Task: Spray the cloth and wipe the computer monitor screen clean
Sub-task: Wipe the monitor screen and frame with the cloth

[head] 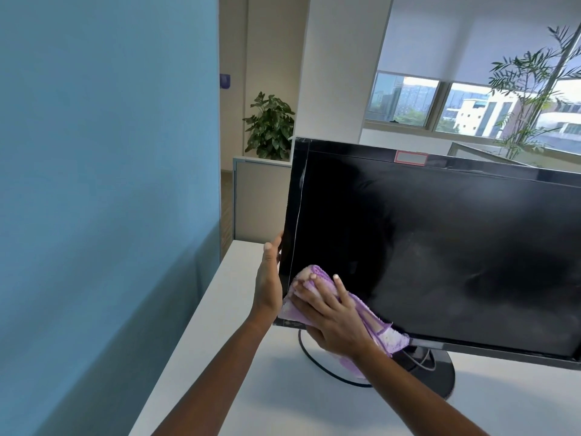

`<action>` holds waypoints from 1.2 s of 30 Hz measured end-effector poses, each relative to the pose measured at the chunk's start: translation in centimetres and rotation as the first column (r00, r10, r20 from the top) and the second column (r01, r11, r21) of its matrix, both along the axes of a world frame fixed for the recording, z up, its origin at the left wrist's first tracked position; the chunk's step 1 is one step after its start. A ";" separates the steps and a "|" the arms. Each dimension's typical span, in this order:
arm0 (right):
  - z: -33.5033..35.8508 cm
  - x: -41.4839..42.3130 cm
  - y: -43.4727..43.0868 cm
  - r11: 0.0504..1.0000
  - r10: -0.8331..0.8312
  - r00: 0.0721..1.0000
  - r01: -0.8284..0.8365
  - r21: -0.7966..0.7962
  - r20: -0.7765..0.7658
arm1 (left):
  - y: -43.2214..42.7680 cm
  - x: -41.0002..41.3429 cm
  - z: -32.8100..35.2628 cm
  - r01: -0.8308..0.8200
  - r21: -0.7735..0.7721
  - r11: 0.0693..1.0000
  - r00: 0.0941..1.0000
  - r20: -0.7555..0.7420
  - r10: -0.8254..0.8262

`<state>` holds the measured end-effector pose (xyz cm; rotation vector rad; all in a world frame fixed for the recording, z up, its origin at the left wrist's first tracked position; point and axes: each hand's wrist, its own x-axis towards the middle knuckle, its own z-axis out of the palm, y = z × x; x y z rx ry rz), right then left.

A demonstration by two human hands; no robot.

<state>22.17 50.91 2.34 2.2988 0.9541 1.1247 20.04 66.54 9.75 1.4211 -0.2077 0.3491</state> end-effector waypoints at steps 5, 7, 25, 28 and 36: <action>-2.2 -1.1 -0.2 0.991 -0.023 0.997 0.013 -0.131 -0.075 | -0.2 0.0 -0.2 -0.049 0.023 0.999 0.999 -0.007 0.049; -2.3 -1.1 -0.2 0.990 -0.006 0.998 -0.002 -0.141 -0.058 | -0.3 0.0 -0.4 -0.067 0.063 0.996 0.997 -0.020 0.068; 14.9 2.4 -5.4 0.812 -0.185 0.934 -0.030 0.583 0.306 | -1.7 -0.5 0.4 -0.132 0.068 0.989 0.991 -0.013 0.133; 12.1 2.1 -3.7 0.834 -0.166 0.939 -0.030 0.551 0.302 | -1.7 -0.4 0.4 -0.140 0.052 0.989 0.989 -0.032 0.141; 1.2 0.0 -3.5 0.998 0.030 0.997 -0.026 -0.062 0.065 | -1.3 -0.5 0.4 -0.139 0.150 0.979 0.990 -0.007 0.142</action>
